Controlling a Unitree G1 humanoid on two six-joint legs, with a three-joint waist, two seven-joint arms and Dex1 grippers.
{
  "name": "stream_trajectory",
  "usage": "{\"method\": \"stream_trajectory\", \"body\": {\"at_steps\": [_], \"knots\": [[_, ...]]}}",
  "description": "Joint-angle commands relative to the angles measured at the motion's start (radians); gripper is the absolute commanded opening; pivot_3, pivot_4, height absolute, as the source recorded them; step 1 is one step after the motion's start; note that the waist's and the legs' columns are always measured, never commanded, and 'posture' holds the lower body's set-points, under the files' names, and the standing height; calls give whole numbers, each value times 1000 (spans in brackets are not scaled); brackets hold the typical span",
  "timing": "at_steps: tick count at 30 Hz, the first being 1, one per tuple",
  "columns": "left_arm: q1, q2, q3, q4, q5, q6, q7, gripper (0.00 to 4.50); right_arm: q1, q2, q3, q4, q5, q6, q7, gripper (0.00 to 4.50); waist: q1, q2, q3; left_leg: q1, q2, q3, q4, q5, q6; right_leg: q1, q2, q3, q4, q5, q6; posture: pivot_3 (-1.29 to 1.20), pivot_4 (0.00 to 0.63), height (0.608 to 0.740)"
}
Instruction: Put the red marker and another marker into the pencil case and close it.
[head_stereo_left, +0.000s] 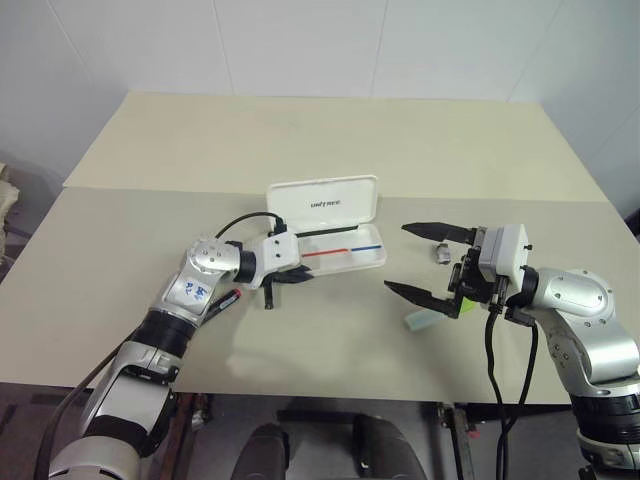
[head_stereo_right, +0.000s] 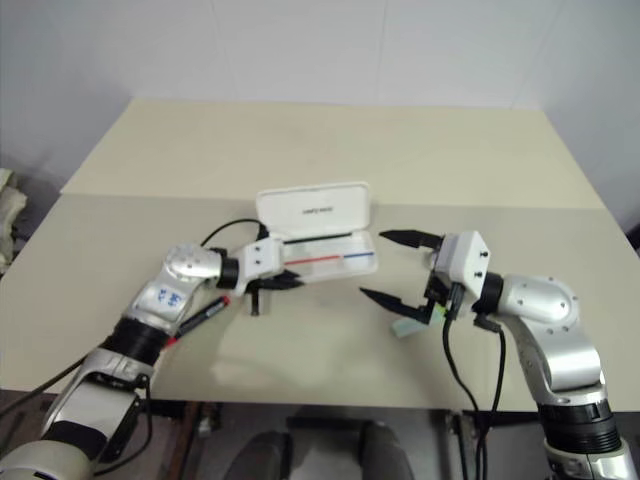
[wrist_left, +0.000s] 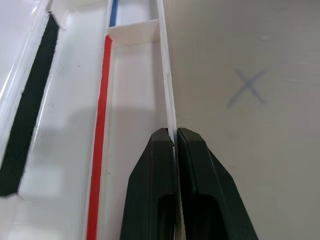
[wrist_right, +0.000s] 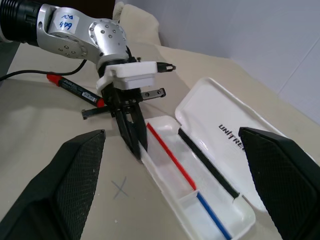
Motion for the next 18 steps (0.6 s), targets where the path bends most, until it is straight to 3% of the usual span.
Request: {"method": "stream_trajectory", "body": {"at_steps": [1, 10, 18], "knots": [[48, 2, -14, -112, -59, -49, -79, 22, 15, -26, -47, 15, 13, -27, 25, 4500, 0, 0, 0, -1, 0, 0, 0, -1, 0, -1, 0, 0, -1, 0, 0, 0, 150, 740], [210, 91, -5, -337, -98, 25, -141, 22, 40, -24, -42, 24, 14, -33, 34, 4500, -8, 0, 0, -2, 1, 2, 0, -2, 1, -3, 0, 0, 0, -1, 0, 0, 150, 740], [202, 105, 14, -306, -59, 81, -61, 22, 53, -10, -35, 2, 14, -28, 14, 4500, -9, 0, 0, 2, 1, 2, 2, -2, 1, -1, 0, 1, 3, -4, -6, 0, 150, 740]]}}
